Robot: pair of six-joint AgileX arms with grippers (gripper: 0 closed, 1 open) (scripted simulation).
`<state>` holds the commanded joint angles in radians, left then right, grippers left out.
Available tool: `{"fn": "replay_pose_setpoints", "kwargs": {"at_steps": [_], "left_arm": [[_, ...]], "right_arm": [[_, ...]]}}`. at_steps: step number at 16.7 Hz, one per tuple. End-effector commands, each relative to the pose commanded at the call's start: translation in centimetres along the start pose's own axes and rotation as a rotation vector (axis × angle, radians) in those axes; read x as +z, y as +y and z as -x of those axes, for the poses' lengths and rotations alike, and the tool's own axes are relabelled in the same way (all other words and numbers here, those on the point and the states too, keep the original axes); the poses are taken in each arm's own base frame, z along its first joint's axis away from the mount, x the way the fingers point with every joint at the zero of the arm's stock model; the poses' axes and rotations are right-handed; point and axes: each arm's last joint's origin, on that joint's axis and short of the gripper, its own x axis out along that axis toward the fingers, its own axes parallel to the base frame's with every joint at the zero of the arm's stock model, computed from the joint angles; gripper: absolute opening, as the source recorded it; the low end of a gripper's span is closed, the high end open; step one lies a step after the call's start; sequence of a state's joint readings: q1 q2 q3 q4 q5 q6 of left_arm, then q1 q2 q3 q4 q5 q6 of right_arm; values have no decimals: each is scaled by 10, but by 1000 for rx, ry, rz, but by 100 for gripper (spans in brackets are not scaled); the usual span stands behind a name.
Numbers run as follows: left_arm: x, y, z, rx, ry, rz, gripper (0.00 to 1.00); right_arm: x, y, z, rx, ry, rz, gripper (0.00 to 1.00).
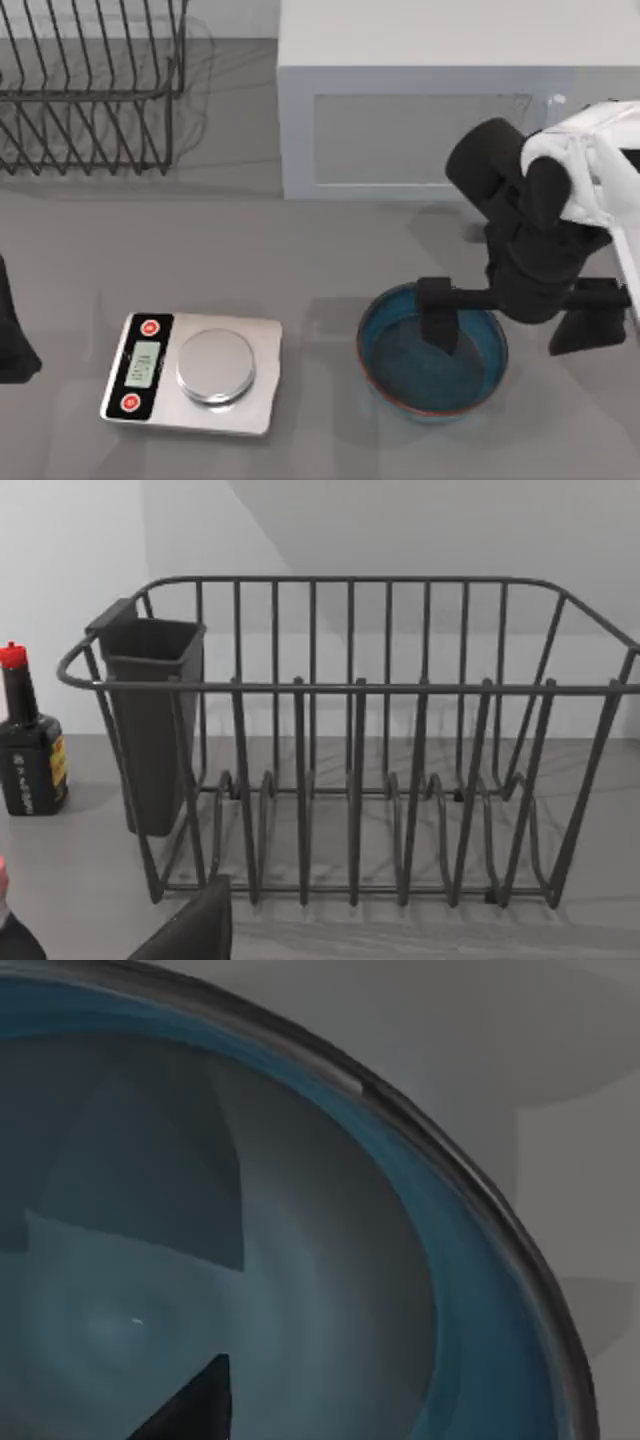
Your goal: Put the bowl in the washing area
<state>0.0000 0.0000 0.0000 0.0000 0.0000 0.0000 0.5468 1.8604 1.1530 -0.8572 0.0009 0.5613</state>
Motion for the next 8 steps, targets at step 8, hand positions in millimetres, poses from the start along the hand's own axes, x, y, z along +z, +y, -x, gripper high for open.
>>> {"fn": "replay_pose_setpoints", "kwargs": {"at_steps": [8], "left_arm": [[0,0,0,0,0,0,100]], "right_arm": [[-2,-1,-11,-3,5,0,85]]}}
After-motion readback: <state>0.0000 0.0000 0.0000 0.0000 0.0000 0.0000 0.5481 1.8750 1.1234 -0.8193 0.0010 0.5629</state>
